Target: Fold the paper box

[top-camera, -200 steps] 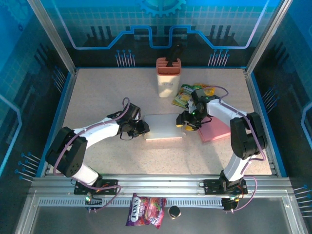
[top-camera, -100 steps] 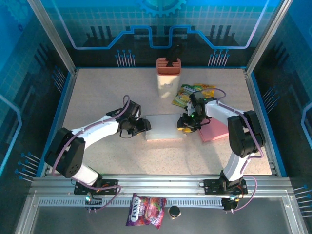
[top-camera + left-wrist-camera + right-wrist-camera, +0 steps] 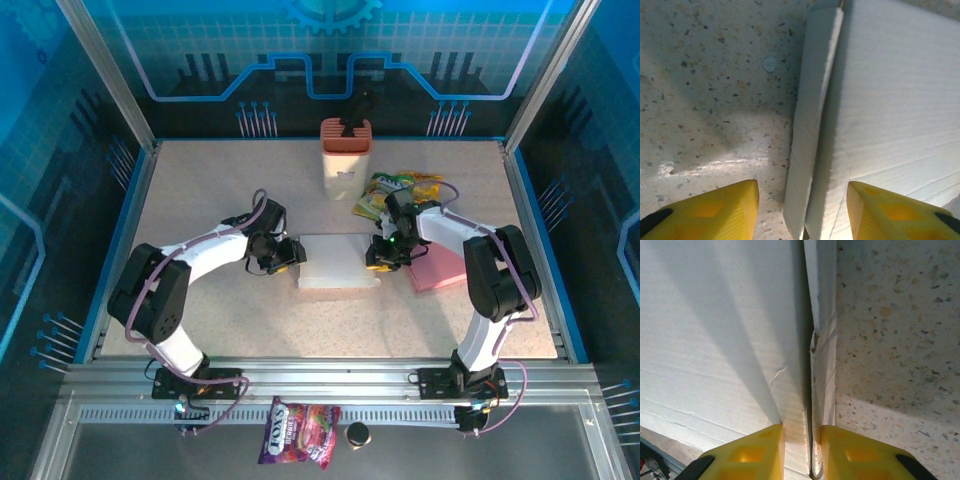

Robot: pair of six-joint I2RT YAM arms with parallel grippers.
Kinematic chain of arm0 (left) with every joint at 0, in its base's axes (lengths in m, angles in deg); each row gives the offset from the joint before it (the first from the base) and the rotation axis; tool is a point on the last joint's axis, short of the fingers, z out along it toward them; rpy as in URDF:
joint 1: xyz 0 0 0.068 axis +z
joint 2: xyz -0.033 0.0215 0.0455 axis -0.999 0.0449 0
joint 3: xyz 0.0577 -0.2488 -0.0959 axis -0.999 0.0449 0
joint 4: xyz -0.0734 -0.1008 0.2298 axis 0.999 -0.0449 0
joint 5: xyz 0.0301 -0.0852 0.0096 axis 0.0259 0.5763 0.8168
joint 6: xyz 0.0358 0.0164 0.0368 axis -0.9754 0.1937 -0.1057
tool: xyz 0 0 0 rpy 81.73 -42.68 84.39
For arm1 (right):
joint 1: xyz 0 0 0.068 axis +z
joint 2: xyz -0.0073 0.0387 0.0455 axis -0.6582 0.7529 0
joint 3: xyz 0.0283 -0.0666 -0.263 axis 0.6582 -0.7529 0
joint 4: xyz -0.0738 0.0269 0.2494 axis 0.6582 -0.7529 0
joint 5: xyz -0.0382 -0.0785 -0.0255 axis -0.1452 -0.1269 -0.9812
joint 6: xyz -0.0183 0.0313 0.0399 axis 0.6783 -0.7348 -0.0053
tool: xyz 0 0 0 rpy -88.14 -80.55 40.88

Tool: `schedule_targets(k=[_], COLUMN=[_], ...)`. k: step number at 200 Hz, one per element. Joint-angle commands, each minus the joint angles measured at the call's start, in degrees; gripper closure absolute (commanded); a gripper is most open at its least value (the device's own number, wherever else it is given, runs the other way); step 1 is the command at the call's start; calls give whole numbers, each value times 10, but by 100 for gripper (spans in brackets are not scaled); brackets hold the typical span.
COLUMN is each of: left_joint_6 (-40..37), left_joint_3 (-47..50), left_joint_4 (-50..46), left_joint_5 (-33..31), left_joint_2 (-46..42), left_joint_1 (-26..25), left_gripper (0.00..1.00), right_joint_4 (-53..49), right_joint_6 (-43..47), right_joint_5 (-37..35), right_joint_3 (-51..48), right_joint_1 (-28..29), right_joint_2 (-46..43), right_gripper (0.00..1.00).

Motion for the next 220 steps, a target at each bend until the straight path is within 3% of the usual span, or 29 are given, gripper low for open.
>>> schedule_targets(k=[1, 63, 103, 132, 156, 220], left_joint_6=[-15, -22, -26, -24, -24, -5], left_joint_3=[-6, -3, 1, 10, 17, 59], left_joint_4=[-9, 1, 12, 27, 36, 71], left_joint_5=[16, 24, 28, 25, 23, 17], left_joint_2=[8, 16, 36, 36, 35, 33], left_joint_1=[7, 7, 7, 7, 7, 21], left_gripper=[50, 57, 67, 75, 82, 99], right_joint_4=[-17, -23, -18, 46, 105, 139], right_joint_6=[11, 12, 13, 13, 8, 21], right_joint_5=[-19, -17, -7, 54, 144, 196], right_joint_3=[-1, 0, -6, -43, -60, -49], right_joint_1=[13, 13, 1, -37, -60, -65], right_joint_2=[15, 3, -28, -48, -22, 28], right_gripper=[76, 76, 64, 51, 46, 38])
